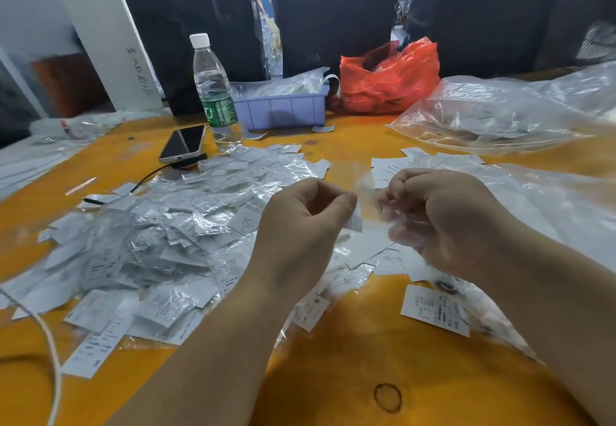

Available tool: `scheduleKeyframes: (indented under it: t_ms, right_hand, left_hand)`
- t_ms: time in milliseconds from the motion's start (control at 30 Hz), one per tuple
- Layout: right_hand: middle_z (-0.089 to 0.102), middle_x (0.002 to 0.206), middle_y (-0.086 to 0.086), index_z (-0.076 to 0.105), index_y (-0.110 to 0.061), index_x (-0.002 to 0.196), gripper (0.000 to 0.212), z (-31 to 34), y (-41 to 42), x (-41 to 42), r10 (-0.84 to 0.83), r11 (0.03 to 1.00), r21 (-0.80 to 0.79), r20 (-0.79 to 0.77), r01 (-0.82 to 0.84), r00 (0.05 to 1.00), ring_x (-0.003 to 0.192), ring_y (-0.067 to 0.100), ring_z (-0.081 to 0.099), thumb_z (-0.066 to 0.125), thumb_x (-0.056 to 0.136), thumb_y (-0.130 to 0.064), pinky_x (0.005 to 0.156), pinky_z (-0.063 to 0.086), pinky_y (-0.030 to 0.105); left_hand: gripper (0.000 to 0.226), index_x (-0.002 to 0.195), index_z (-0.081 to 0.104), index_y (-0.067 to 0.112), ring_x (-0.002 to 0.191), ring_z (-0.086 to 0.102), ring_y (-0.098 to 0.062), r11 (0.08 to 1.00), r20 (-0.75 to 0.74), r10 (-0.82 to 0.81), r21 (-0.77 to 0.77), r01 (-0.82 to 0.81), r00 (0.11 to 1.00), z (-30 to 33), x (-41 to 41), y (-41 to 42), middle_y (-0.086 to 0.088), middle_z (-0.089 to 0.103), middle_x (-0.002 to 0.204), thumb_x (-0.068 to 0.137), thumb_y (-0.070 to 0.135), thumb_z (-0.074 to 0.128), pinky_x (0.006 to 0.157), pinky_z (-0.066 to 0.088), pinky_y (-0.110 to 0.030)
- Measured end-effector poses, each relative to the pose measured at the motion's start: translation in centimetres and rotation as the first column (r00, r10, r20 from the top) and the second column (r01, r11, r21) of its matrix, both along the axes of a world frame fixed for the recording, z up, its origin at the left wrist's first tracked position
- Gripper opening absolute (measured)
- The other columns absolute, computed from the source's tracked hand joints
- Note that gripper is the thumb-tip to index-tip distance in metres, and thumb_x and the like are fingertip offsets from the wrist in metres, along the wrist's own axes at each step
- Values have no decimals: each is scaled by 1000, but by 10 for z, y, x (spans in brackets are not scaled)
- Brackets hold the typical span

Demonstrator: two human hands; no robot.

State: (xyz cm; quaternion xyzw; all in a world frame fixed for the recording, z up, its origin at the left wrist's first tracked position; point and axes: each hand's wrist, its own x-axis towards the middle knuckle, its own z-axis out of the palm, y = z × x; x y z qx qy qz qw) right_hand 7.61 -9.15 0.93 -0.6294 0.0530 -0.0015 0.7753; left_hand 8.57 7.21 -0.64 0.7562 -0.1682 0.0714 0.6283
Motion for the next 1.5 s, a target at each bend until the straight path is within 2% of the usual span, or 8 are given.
scheduleKeyframes:
  t_ms: [167,267,433,600,733,1000,1200,1500]
  right_hand:
    - [50,57,10,48,-8,67,21,-1,-3,-1,136,984,120,-42,-131,990,46,16,37,32,79,-1,45,12,24]
    - [42,55,2,49,-12,69,19,2,-5,-2,237,965,131,-72,-226,969,42,11,36,48,84,-24,40,19,20]
    - [32,51,0,60,-10,84,31,4,-5,-4,273,957,-95,-17,-273,962,28,8,22,71,73,-37,33,18,17]
    - [29,52,-1,70,-23,73,24,4,-2,-8,365,921,-160,42,-354,930,44,12,17,78,70,-45,49,8,32]
    - [30,52,2,74,-9,94,40,2,-6,-6,330,923,-242,106,-298,938,40,10,18,79,63,-34,44,12,28]
    - [34,58,8,64,-9,76,23,1,-7,-4,184,962,-225,127,-152,975,44,11,22,75,65,-26,40,20,20]
    - [70,77,14,66,-4,86,9,2,-5,-6,119,976,-201,182,-81,976,43,11,22,62,89,-12,55,11,34]
    - [60,61,6,67,-9,76,13,-1,-7,-5,144,965,-244,199,-93,969,43,10,27,64,89,-8,44,20,22]
  left_hand:
    - [14,74,68,20,60,59,-7,1000,27,11,24,-12,1000,-2,0,0,2,69,67,87,23,71,62,50,-28]
    - [14,74,68,21,64,63,-15,999,20,19,28,-20,1000,-2,1,-1,-1,70,68,86,26,73,64,52,-33]
    - [15,75,68,20,71,64,-24,998,31,10,62,-11,999,-2,-1,-2,-4,68,71,85,30,74,66,54,-39]
    - [19,77,67,15,71,62,-28,999,19,-9,47,8,1000,1,-5,-3,-10,66,73,84,31,73,68,54,-44]
    - [19,77,67,16,74,62,-28,999,16,-9,54,8,1000,3,-6,-4,-8,67,74,84,33,74,69,54,-43]
    - [15,77,68,22,70,66,-20,999,-4,-17,48,17,1000,3,-3,0,3,69,70,80,32,77,70,57,-42]
    - [5,85,70,18,67,61,-10,999,-44,-24,-45,22,999,6,2,6,7,67,71,89,19,67,63,56,-27]
    - [36,117,50,31,78,67,-17,993,6,80,-84,-79,997,11,4,10,-7,68,92,92,8,60,63,56,-23]
